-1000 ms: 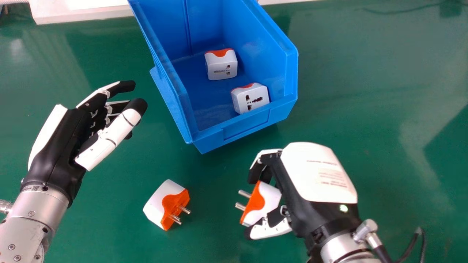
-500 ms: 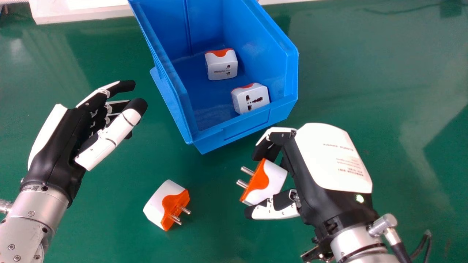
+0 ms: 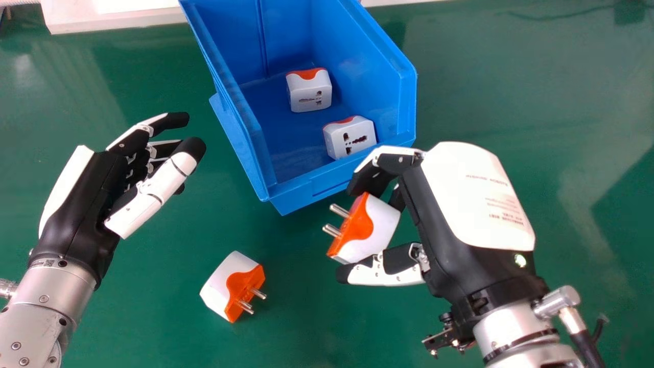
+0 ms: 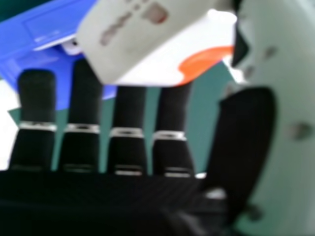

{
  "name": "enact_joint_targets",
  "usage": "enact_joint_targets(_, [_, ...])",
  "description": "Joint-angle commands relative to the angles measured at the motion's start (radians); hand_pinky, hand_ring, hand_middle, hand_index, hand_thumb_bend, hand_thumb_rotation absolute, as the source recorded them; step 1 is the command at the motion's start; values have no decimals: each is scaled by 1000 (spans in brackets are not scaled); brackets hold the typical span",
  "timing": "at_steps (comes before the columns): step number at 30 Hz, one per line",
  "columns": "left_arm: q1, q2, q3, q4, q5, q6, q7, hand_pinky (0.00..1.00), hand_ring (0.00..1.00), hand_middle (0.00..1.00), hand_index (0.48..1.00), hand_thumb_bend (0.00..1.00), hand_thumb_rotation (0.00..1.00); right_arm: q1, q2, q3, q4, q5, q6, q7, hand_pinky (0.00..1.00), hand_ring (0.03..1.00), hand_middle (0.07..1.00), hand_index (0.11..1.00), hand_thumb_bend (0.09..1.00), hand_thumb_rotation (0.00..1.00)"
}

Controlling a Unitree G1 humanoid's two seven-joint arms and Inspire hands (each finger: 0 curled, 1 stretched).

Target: Pick all objects and put in blue box

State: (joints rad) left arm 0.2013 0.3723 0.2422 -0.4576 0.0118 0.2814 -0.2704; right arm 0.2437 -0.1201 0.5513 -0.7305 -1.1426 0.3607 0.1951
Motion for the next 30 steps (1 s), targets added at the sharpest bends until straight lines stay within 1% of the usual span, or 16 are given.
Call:
enact_joint_targets(1, [-3, 12, 7, -7, 2, -28, 2, 677, 731, 759, 843, 601, 706, -73, 132, 36, -30, 1, -9, -15, 320, 437, 541, 541, 489, 0])
enact_joint_targets(6, [5, 5, 7, -9, -1, -34, 4, 677, 731, 759, 843, 600, 705, -177, 129, -13, 35, 27, -32, -35, 322, 438, 540, 536, 490, 0])
enact_joint_targets(11, [27, -2, 10, -16, -9, -43, 5, 677, 731, 759, 843, 597, 704, -293, 99, -75, 110, 74, -75, -8, 324, 436, 538, 524, 491, 0])
enact_joint_targets(15, [54, -9, 15, -24, -18, -61, 5, 677, 731, 759, 843, 598, 704, -394, 84, -119, 193, 113, -92, 12, 323, 434, 538, 527, 491, 0])
enact_joint_targets(16, [58, -9, 16, -23, -19, -66, 5, 677, 731, 759, 843, 598, 704, -424, 82, -128, 220, 118, -94, 11, 323, 434, 538, 527, 491, 0])
enact_joint_targets(18, [67, -10, 17, -23, -21, -75, 5, 677, 731, 759, 843, 600, 703, -450, 77, -135, 245, 122, -97, 9, 323, 434, 538, 529, 490, 0])
enact_joint_targets(20, [82, -12, 20, -25, -21, -88, 4, 676, 731, 759, 843, 600, 703, -500, 78, -142, 295, 115, -85, 5, 326, 439, 539, 530, 490, 0])
enact_joint_targets(23, [104, -16, 27, -29, -28, -103, 1, 676, 731, 759, 843, 599, 703, -602, 81, -157, 414, 113, -78, -25, 326, 441, 539, 531, 490, 0])
enact_joint_targets(25, [113, -18, 29, -33, -32, -108, 0, 674, 731, 758, 843, 593, 700, -631, 79, -160, 454, 115, -81, -44, 325, 440, 539, 535, 489, 0])
enact_joint_targets(27, [129, -22, 33, -38, -39, -114, -2, 673, 731, 758, 843, 587, 698, -677, 76, -169, 523, 125, -94, -85, 323, 439, 539, 539, 489, 0])
enact_joint_targets(30, [144, -26, 36, -41, -47, -121, -1, 671, 730, 758, 843, 579, 695, -753, 72, -186, 636, 152, -113, -140, 320, 436, 539, 544, 488, 0])
